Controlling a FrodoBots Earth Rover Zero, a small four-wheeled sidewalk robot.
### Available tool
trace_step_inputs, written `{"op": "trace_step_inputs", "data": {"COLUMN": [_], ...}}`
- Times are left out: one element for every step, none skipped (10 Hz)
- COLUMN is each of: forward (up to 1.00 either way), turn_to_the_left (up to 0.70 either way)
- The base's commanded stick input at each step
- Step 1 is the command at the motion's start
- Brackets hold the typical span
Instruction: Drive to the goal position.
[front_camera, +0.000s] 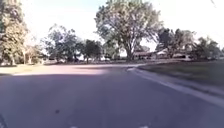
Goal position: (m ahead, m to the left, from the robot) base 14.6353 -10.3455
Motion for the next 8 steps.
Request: {"op": "trace_step_inputs", "data": {"forward": [1.00, 1.00, 1.00, 1.00, 1.00, 1.00, 1.00, 1.00], "turn_to_the_left": [0.00, 0.00, 0.00, 0.00, 0.00, 0.00, 0.00, 0.00]}}
